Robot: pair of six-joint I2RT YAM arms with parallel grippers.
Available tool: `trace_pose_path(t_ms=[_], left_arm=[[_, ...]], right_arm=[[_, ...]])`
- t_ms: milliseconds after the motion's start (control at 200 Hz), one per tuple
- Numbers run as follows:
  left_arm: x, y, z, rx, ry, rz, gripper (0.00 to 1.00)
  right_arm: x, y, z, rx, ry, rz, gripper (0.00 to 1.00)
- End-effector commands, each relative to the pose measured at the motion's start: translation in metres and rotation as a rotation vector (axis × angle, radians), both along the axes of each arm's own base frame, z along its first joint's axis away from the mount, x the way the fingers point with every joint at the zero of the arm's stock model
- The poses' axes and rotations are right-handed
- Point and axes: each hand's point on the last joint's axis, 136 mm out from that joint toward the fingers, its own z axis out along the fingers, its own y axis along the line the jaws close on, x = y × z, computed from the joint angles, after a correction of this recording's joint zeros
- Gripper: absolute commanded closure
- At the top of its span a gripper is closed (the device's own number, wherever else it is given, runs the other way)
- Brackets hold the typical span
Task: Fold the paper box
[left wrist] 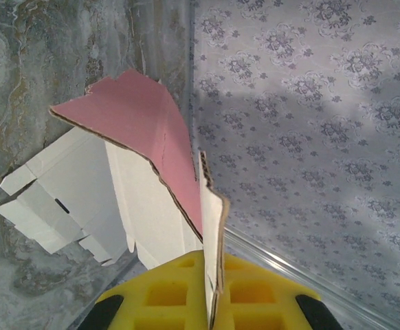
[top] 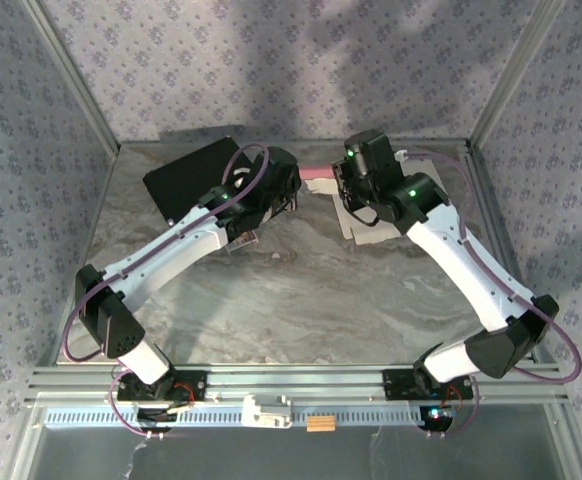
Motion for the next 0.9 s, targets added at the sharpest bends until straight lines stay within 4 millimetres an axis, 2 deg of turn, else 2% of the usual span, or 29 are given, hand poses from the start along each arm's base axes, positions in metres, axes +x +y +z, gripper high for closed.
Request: trace_pose_path(t_ms=[0, 75, 130, 275, 415, 515, 665, 745, 785, 849, 894], left_arm=[[-0.003, -0.005, 0.021, -0.14, 0.018, 0.056, 1.0], [-0.003, -0.005, 0.02, -0.139, 0.019, 0.057, 1.0], [-0.003, -0.004, 0.02, -0.137, 0.019, 0.058, 1.0], [-0.003, -0.003, 0.019, -0.128, 0.022, 0.062, 1.0], [-0.001, -0.005, 0.017, -0.127, 0.021, 0.062, 1.0], [0.0, -0.006, 0.02, -0.128, 0.018, 0.06, 1.0], [0.001, -0.006, 0.019, -0.121, 0.02, 0.057, 1.0], [0.002, -0.005, 0.02, -0.114, 0.01, 0.054, 1.0], [0.005, -0.005, 0.022, -0.106, -0.008, 0.044, 1.0], [0.013, -0.004, 0.031, -0.077, -0.068, -0.004, 0.72], [0.016, 0.005, 0.04, -0.01, -0.112, -0.045, 0.56]], right_arm=[[0.006, -0.002, 0.006, 0.004, -0.006, -0.026, 0.85], [0.007, -0.002, 0.007, 0.009, -0.007, -0.024, 0.92], [0.007, -0.001, 0.007, 0.012, -0.007, -0.021, 0.93], [0.005, 0.002, 0.015, 0.029, -0.015, -0.005, 0.77], [0.0, 0.003, 0.021, 0.037, -0.012, 0.009, 0.77], [-0.001, 0.003, 0.021, 0.037, -0.01, 0.008, 0.86], [0.0, 0.004, 0.019, 0.05, 0.0, 0.015, 0.85], [0.0, 0.004, 0.019, 0.048, 0.004, 0.017, 1.0], [-0.001, 0.003, 0.018, 0.054, 0.012, 0.011, 1.0], [0.001, -0.003, 0.019, 0.075, 0.023, 0.004, 1.0], [0.0, -0.008, 0.018, 0.095, 0.048, -0.005, 1.0]])
